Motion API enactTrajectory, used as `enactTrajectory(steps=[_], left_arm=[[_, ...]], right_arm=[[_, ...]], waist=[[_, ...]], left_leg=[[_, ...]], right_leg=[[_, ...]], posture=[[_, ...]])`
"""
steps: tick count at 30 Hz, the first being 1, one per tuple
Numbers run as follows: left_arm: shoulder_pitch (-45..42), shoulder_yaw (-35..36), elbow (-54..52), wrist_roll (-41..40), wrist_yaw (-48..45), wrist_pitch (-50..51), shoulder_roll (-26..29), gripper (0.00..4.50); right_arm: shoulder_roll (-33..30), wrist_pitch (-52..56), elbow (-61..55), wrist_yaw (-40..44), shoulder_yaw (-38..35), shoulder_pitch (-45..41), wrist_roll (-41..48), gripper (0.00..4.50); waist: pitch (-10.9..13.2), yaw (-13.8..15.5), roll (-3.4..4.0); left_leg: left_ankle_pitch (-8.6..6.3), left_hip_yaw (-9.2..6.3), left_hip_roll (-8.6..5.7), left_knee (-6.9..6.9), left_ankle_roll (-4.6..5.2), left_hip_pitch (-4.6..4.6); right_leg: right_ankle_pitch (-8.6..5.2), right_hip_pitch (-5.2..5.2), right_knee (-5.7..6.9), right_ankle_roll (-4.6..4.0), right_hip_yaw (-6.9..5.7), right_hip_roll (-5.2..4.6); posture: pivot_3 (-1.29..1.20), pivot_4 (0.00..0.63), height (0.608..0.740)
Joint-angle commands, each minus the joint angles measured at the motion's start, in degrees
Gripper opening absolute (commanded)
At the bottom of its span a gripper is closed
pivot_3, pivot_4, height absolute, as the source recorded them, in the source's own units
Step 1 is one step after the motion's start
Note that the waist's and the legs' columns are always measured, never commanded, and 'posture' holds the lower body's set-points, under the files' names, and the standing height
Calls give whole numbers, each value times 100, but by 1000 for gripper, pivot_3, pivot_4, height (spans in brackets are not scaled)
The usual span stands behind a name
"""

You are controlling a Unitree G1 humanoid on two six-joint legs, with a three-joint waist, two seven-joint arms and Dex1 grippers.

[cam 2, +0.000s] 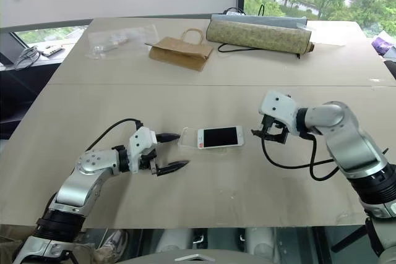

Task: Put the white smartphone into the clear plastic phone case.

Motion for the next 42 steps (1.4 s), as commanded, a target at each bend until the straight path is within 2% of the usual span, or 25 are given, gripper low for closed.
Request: enactTrajectory(steps=[1, 8, 17, 28, 34, 41, 42], left_arm=[[4, -59, 58, 18, -55, -25, 3, 4500], [32, -49, 12, 7, -41, -19, 27, 4500], [55, -87, -48, -5, 15, 17, 1, 4500], [96, -63, -115, -23, 63, 58, 13, 4500], [72, -44, -147, -25, 106, 98, -2, 4500], [90, -36, -196, -38, 146, 110, 12, 4500], [95, -34, -206, -39, 154, 115, 12, 4500]], right_arm=[[173, -244, 32, -51, 207, -204, -229, 4402], [495, -65, -330, 223, 291, -157, 97, 4402], [477, 106, -836, 470, 397, 10, 408, 4402], [305, -133, -126, -31, -82, -160, 124, 4402], [721, -381, 401, -432, 152, -383, -239, 4402], [961, -382, 216, -216, 349, -183, -198, 4402], [954, -361, 150, -165, 352, -149, -165, 4168]], waist=[[0, -1, 0], [0, 1, 0], [-2, 3, -2], [-2, 4, -2], [-2, -3, -2], [-3, -3, -2], [-3, -4, -3]], left_leg=[[0, 0, 0, 0, 0, 0], [1, 0, 0, 3, -2, -1], [0, -3, 1, 10, 0, -1], [0, -2, 0, 18, 0, -1], [0, -3, 1, 18, 0, 0], [1, 0, 1, 19, -2, -3], [1, 0, 1, 19, -2, -3]], right_leg=[[0, 0, 0, 0, 0, 0], [1, 0, 1, -1, -1, 1], [1, 3, 4, -1, -1, 0], [1, 4, 7, -1, -1, 0], [1, 4, 10, -1, -1, 1], [1, 4, 10, -1, -1, 0], [1, 4, 10, -1, 0, 0]], posture=[[0, 150, 740], [0, 150, 740], [0, 150, 740], [0, 150, 740], [0, 150, 740], [0, 150, 740], [0, 150, 740]])
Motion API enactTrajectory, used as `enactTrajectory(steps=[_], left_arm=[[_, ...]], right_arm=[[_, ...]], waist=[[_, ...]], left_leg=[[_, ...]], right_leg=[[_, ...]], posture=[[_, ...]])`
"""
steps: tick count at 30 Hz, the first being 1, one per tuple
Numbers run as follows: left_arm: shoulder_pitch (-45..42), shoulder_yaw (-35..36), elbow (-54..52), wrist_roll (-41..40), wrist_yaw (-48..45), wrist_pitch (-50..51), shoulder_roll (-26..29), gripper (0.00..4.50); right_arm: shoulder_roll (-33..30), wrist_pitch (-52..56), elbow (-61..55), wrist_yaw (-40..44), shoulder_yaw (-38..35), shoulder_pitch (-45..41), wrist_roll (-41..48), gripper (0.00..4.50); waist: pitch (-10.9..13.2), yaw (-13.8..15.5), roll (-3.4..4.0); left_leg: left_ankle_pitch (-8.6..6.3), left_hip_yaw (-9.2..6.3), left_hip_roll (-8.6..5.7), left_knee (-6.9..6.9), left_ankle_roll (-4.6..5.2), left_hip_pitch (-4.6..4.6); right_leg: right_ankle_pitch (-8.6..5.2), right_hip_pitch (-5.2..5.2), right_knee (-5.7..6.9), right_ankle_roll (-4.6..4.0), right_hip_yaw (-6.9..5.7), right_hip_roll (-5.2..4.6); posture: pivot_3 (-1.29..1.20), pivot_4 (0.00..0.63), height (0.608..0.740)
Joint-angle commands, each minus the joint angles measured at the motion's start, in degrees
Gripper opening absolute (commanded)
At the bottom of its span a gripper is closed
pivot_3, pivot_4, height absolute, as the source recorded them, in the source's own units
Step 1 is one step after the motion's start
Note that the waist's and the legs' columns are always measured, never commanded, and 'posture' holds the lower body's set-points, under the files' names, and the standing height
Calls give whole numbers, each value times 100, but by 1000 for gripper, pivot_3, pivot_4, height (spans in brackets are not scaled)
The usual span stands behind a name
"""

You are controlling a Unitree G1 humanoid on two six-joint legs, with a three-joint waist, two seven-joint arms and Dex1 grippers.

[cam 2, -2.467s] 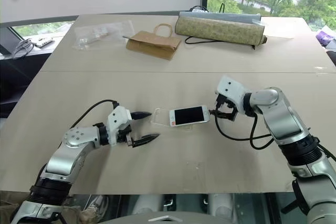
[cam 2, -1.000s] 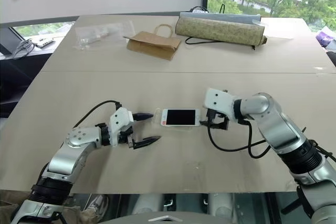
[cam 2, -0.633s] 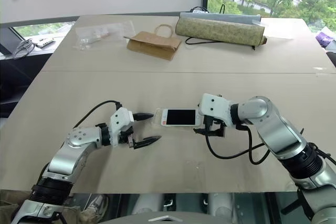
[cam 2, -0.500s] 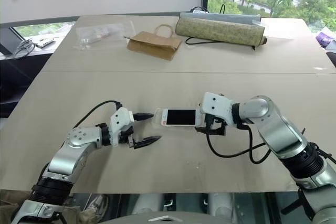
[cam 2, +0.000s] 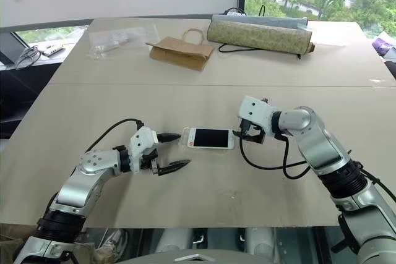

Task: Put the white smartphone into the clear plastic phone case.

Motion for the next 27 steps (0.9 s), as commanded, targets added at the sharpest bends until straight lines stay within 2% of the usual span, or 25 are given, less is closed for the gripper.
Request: enactTrajectory(steps=[1, 2, 4, 9, 10, 15, 18, 23, 27], left_arm=[[76, 11, -136, -20, 14, 50, 16, 4500], [81, 11, -148, -23, 22, 58, 15, 4500], [93, 6, -174, -27, 34, 72, 16, 4500], [104, 1, -213, -34, 48, 105, 19, 4500], [102, 2, -216, -33, 48, 110, 20, 4500], [117, 8, -234, -42, 56, 129, 30, 4500], [127, 7, -242, -51, 62, 137, 41, 4500], [125, 10, -245, -48, 80, 145, 56, 4500], [132, 20, -254, -51, 97, 153, 55, 4500]], right_arm=[[-13, -5, -352, 189, -10, 101, 143, 3843], [-8, 23, -398, 220, -28, 125, 178, 3546], [-11, 55, -474, 271, -59, 157, 230, 2466], [-51, 223, -716, 410, -173, 219, 471, 173], [-77, 291, -780, 455, -218, 229, 555, 26], [-192, 471, -864, 463, -462, 161, 801, 26], [-105, 269, -497, 173, -462, 14, 582, 26], [-131, -411, 82, 47, 0, -21, -4, 26], [112, -705, 435, -42, -54, 18, 4, 26]], waist=[[-1, -1, -1], [-1, -2, -1], [-1, -1, 0], [-1, -1, 0], [-1, 0, 0], [-1, 1, -1], [-1, -1, -1], [-2, -4, -2], [-2, -3, -1]], left_leg=[[0, -1, 0, 0, 0, 1], [0, -1, 0, 0, 1, 1], [-1, -4, 1, 0, 1, 1], [-1, -3, 1, 1, 1, 1], [-1, -3, 1, 0, 1, 1], [-1, -3, 1, 0, 2, 0], [-2, -4, 1, 1, 3, 2], [-1, -3, 1, 1, 2, 2], [6, 1, 0, 0, -10, 0]], right_leg=[[0, 0, 0, 0, 0, 0], [0, 0, 0, 0, 0, 0], [0, 0, 2, 0, -1, 1], [0, 0, 2, 0, 0, 1], [0, 0, 2, 0, 0, 1], [0, 0, 0, -1, 0, 0], [0, 0, 2, 0, 0, 0], [0, 0, 2, 0, -1, 1], [0, -1, 1, 0, 2, 1]], posture=[[0, 150, 740], [0, 150, 740], [0, 150, 740], [0, 150, 740], [0, 150, 740], [0, 150, 740], [0, 150, 740], [0, 150, 740], [0, 150, 740]])
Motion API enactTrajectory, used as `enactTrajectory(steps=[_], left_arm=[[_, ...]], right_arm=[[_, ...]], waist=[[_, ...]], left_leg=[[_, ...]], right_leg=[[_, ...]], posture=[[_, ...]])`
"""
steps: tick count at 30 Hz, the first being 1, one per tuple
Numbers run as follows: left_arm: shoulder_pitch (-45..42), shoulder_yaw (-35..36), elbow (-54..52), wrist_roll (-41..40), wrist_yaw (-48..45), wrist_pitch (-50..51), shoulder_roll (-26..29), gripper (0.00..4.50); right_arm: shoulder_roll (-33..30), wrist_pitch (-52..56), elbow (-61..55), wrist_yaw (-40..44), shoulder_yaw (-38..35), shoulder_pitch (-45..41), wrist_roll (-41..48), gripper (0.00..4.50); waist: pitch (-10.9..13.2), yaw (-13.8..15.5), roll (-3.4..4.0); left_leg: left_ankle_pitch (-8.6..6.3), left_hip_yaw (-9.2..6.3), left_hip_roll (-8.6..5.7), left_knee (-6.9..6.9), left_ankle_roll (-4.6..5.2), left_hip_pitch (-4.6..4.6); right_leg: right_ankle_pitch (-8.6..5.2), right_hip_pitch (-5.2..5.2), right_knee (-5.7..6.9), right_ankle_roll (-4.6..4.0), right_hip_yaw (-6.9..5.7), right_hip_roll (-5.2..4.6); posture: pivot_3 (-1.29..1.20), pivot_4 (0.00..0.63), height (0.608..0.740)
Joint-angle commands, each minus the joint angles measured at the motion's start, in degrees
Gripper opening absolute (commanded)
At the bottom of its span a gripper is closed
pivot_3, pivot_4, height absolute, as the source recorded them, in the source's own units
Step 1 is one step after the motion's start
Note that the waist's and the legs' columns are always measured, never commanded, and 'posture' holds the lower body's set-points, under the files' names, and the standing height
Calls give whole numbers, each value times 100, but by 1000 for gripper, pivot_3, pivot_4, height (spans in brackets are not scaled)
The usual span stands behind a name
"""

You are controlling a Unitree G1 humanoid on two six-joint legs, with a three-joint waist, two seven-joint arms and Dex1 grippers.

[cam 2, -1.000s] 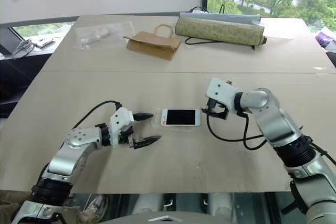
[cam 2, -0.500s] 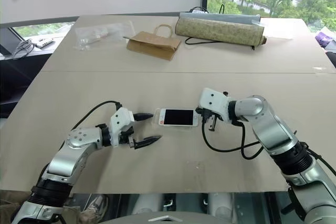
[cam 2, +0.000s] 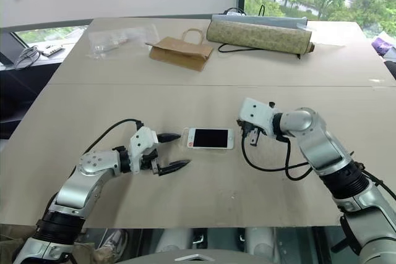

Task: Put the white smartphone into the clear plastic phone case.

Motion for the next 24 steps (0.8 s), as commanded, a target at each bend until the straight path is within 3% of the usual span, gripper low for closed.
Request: enactTrajectory(steps=[1, 10, 24], left_arm=[[82, 20, -139, -19, -6, 46, 31, 4500], [133, 15, -12, 20, 5, -96, 2, 4500], [198, -22, 235, 36, -45, -353, -12, 4500]], right_arm=[[281, -294, 236, -186, -195, -43, 74, 26], [305, -1230, 406, 261, -207, 99, 213, 26], [151, -1194, -230, 745, -177, 359, 380, 26]], waist=[[-2, -1, -3], [-2, 0, -2], [-3, -1, -2]], left_leg=[[2, 1, 0, 0, -3, 0], [-5, -2, 1, 1, 9, 2], [-7, -2, 2, 1, 11, 5]], right_leg=[[0, 0, 0, 0, 0, 0], [0, 1, 2, 0, 1, 1], [0, 2, 3, 0, 1, 1]], posture=[[0, 150, 740], [0, 150, 740], [0, 150, 740]])
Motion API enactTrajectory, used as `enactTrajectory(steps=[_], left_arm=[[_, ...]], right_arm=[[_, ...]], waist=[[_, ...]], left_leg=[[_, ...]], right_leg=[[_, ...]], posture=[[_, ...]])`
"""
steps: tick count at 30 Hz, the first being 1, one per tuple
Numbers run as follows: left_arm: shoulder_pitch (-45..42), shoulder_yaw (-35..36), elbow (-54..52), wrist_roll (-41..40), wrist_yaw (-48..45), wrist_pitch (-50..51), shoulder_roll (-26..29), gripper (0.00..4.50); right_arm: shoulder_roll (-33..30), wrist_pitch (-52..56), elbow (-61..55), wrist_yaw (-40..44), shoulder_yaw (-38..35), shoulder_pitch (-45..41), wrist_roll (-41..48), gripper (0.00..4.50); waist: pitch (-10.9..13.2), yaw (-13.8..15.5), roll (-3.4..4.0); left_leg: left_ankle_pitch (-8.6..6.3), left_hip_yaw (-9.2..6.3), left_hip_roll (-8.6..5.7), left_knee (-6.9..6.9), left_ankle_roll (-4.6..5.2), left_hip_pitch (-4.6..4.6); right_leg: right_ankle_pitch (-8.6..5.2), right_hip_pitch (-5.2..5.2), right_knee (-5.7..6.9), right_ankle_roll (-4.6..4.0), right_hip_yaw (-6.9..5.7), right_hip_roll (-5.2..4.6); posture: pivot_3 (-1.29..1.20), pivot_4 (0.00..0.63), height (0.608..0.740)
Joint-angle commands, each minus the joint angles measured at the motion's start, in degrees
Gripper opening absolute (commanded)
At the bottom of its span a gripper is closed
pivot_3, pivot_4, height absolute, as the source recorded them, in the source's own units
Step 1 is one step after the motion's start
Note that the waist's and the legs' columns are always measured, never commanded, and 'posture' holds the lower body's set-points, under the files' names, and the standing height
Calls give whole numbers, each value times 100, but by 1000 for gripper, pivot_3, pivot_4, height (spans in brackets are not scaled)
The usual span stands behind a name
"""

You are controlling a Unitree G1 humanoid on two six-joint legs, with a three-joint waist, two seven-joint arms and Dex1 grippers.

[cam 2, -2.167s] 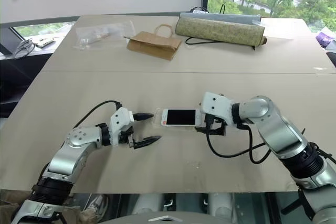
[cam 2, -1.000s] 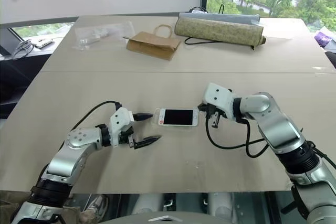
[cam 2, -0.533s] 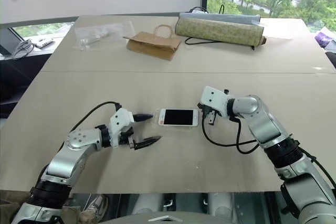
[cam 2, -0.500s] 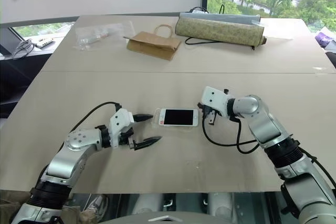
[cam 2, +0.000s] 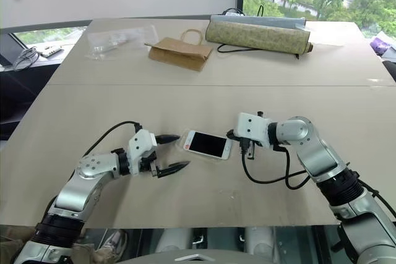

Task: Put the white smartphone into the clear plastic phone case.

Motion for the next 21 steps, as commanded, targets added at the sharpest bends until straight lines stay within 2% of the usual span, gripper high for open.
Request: enactTrajectory(steps=[1, 10, 21], left_arm=[[52, -39, 166, 38, -73, -33, -17, 4500], [-198, -258, 350, 220, 143, 26, -314, 4500], [-634, -617, 95, 591, 697, 508, -875, 4500]], right_arm=[[-18, 31, -347, 85, -118, 35, 132, 26], [-136, 291, -684, 223, -145, 226, 238, 26], [-324, 911, -865, -209, -894, 213, 403, 26]], waist=[[0, 1, 0], [-7, 46, 5], [-12, 180, 7]], left_leg=[[0, 0, 0, 0, 0, 0], [-1, -7, 0, 9, 2, 1], [-2, -32, -5, 37, 4, -7]], right_leg=[[0, 0, 0, 0, 0, 0], [0, 7, 1, 0, -5, -1], [0, 26, 2, 0, -14, -4]], posture=[[0, 150, 740], [0, 150, 740], [0, 150, 740]])
